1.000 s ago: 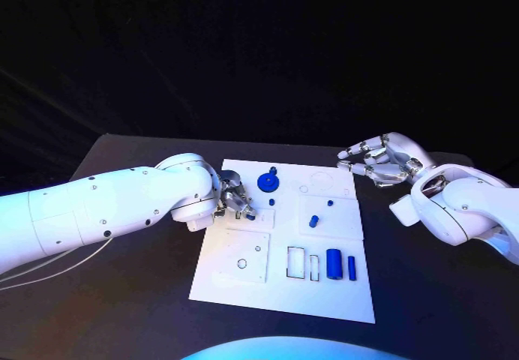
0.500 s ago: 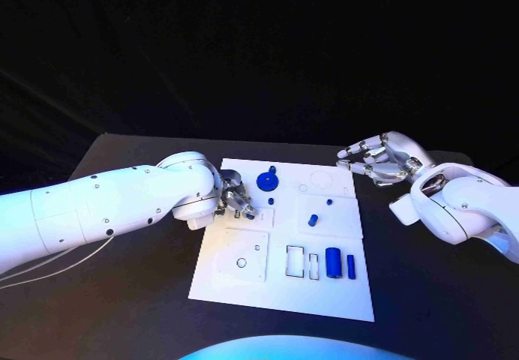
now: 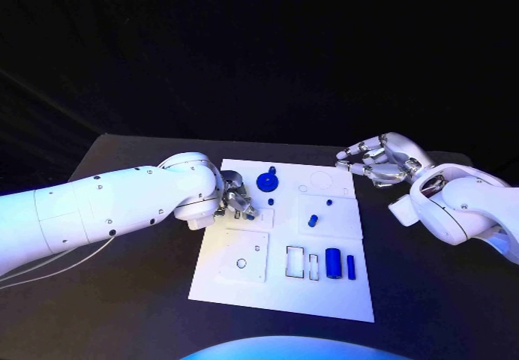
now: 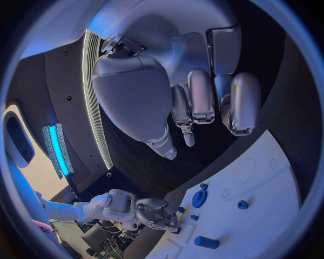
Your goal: Assemble the parts on the task board
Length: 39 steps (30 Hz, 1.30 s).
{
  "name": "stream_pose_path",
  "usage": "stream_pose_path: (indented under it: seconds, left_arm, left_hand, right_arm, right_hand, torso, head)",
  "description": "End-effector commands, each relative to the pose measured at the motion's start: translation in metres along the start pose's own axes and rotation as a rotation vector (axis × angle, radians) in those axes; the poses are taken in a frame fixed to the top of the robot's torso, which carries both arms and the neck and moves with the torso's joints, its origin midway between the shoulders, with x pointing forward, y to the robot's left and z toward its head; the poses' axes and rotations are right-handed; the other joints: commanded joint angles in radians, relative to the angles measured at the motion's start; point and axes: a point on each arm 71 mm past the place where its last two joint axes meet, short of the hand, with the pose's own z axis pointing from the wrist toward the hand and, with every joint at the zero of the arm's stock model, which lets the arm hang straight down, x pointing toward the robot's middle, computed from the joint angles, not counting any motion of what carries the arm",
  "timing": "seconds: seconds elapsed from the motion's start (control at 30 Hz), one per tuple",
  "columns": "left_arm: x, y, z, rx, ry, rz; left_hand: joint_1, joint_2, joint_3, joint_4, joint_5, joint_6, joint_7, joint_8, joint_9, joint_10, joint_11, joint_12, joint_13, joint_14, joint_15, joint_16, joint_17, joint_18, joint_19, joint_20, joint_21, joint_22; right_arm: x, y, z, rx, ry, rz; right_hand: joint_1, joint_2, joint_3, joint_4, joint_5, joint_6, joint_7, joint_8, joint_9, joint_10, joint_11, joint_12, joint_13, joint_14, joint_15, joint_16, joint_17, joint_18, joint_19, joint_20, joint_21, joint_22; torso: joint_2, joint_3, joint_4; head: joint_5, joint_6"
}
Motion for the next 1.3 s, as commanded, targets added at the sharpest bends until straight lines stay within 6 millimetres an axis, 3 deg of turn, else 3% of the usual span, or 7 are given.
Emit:
stream_pose_path:
  seconds: [0.03, 0.2, 0.8, 1.3]
  left_arm:
    - [0.0044, 0.0001, 0.0011, -0.013, 0.026, 0.021]
    - [0.0037, 0.0010, 0.0016, -0.017, 0.024, 0.019]
    - [0.0015, 0.0035, 0.0008, -0.014, 0.009, -0.001]
    - [-0.0039, 0.0055, -0.0052, 0.001, -0.017, -0.027]
  left_hand:
    - [-0.017, 0.003, 0.007, -0.027, 0.005, 0.021, -0.015, 0.008, -0.002, 0.006, -0.002, 0.006, 0.003, 0.098, -0.006, 0.006, 0.237, -0.010, 0.006, -0.002, 0.004, 0.001]
    - [-0.024, 0.008, -0.033, -0.016, 0.005, 0.021, -0.015, 0.009, -0.005, 0.005, -0.002, 0.009, 0.006, 0.098, -0.007, 0.007, 0.239, -0.011, 0.008, -0.003, 0.004, 0.001]
    - [-0.068, 0.004, -0.238, 0.078, 0.005, 0.017, -0.007, 0.012, -0.018, -0.011, 0.005, 0.005, -0.003, 0.095, -0.001, 0.001, 0.227, -0.009, 0.004, -0.002, -0.005, -0.010]
    - [-0.028, 0.020, -0.308, 0.104, 0.006, 0.000, -0.002, 0.014, -0.023, -0.031, 0.010, -0.011, -0.024, 0.089, 0.002, -0.011, 0.205, -0.005, -0.009, 0.002, -0.021, -0.032]
  right_arm:
    - [0.0019, 0.0008, -0.0003, -0.010, 0.021, -0.007]
    - [0.0019, 0.0009, -0.0003, -0.013, 0.023, -0.006]
    - [0.0016, 0.0005, -0.0006, -0.015, 0.026, -0.002]
    - [0.0011, -0.0004, -0.0003, -0.013, 0.024, -0.002]
  right_hand:
    - [-0.022, -0.004, -0.017, 0.002, 0.026, -0.004, -0.003, 0.001, 0.002, -0.004, 0.000, -0.002, 0.096, 0.060, 0.003, -0.004, 0.136, 0.018, -0.007, 0.000, -0.007, 0.043]
    - [-0.029, -0.004, -0.027, 0.002, 0.044, -0.006, -0.004, 0.002, 0.003, -0.005, 0.000, -0.003, 0.095, 0.060, 0.002, -0.005, 0.136, 0.019, -0.006, -0.001, -0.010, 0.042]
    - [-0.032, -0.003, -0.031, 0.003, 0.050, -0.009, -0.003, 0.001, 0.003, -0.008, 0.000, -0.006, 0.092, 0.059, 0.003, -0.007, 0.133, 0.019, -0.008, -0.001, -0.015, 0.039]
    - [-0.034, -0.004, -0.034, 0.003, 0.051, -0.012, -0.003, 0.000, 0.002, -0.010, 0.001, -0.008, 0.090, 0.058, 0.003, -0.010, 0.130, 0.020, -0.009, -0.001, -0.019, 0.036]
  torso:
    - [0.000, -0.0002, -0.0002]
    - [0.000, -0.0003, -0.0001]
    - [0.000, -0.0004, 0.0000]
    - [0.000, -0.0006, -0.0003]
  head:
    - [0.000, 0.001]
    - [-0.001, 0.001]
    - [0.001, 0.000]
    - [0.001, 0.002]
